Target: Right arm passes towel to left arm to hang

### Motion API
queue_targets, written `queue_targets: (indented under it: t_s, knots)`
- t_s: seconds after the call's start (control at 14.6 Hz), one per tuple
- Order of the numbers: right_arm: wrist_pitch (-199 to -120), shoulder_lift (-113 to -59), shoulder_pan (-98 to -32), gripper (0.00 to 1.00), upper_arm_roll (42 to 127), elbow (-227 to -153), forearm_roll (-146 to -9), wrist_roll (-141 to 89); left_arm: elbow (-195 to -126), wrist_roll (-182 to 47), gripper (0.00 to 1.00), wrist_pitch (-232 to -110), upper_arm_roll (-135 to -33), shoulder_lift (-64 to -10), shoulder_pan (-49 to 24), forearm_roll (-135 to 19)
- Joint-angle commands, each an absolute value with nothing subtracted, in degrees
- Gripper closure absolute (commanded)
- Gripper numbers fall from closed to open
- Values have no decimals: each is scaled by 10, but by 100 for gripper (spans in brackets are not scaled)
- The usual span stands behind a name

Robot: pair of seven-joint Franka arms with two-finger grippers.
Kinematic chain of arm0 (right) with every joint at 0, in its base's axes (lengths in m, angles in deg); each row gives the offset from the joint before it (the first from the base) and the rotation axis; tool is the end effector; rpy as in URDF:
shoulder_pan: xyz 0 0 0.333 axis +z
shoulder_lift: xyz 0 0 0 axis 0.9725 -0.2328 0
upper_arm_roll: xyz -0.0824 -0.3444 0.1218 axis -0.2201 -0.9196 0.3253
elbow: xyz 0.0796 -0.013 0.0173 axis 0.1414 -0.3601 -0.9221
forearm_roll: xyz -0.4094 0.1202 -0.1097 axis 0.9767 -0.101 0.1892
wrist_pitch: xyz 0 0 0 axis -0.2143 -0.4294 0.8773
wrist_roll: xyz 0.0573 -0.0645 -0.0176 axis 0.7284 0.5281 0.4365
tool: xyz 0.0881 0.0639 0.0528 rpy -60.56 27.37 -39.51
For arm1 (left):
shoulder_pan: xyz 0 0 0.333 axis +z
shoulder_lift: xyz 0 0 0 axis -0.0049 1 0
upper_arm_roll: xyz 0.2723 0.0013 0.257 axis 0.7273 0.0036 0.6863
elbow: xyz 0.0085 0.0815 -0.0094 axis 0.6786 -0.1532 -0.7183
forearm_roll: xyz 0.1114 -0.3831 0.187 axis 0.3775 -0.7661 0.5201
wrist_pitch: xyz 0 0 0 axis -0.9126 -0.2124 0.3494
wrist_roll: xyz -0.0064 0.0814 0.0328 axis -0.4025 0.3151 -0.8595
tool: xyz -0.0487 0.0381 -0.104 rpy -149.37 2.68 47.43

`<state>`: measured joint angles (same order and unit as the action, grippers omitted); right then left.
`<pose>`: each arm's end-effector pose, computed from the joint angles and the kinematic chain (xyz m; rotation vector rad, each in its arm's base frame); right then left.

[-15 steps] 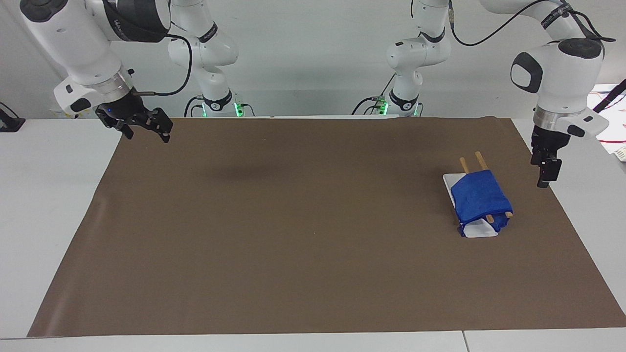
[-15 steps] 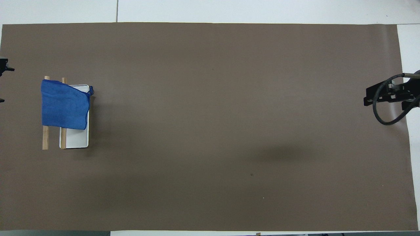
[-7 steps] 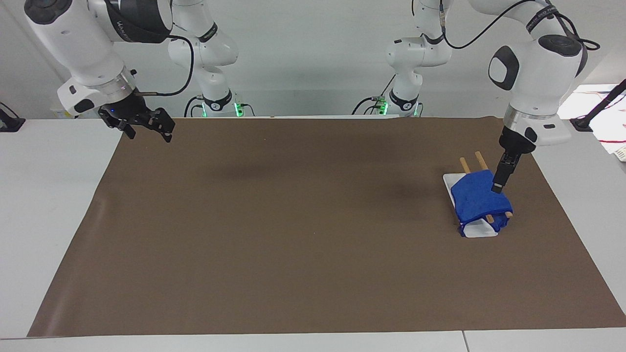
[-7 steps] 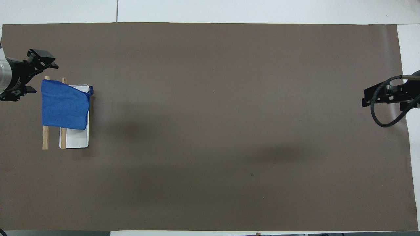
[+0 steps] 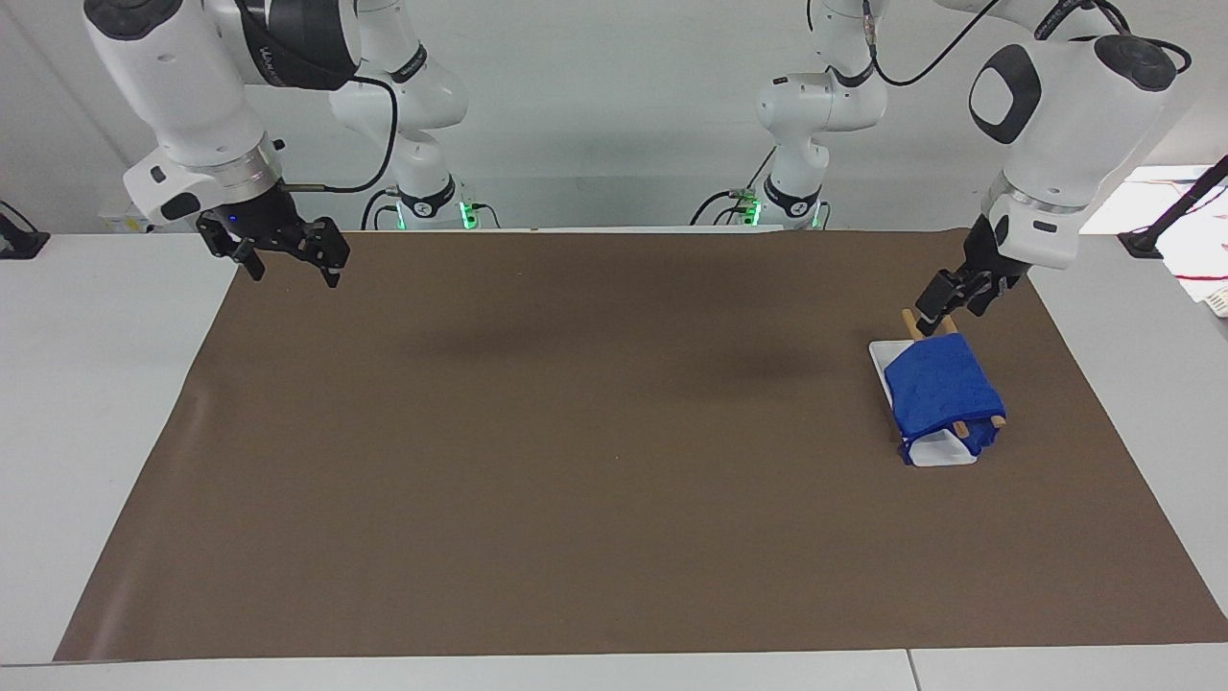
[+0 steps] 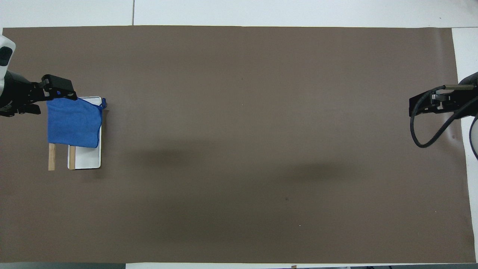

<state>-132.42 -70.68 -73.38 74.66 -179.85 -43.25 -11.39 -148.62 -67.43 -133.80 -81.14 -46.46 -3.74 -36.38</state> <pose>0.5989 -0.0012 0.6430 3.0725 -0.1560 -0.0685 0.6168 -0.0447 0.6146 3.0582 0.3282 0.0705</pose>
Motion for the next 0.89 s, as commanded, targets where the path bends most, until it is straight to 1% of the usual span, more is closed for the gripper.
queue_targets:
  t_s: [0.0, 0.34, 0.62, 0.82]
  knots:
    - [-1327, -696, -738, 0, 750, -1800, -431, -121, -1446, -596, 0, -1268, -803, -455, -44, -372]
    - [-1327, -696, -738, 0, 750, -1800, -435, -122, -1449, -540, 0, -1229, -800, -460, -42, -368]
    - [-1326, -696, -738, 0, 750, -1800, -436, -123, -1453, -540, 0, -1230, -798, -467, -35, -368]
    - [-1326, -694, -741, 0, 749, -1800, -462, -122, -1453, -539, 0, -1237, -797, -467, -31, -364]
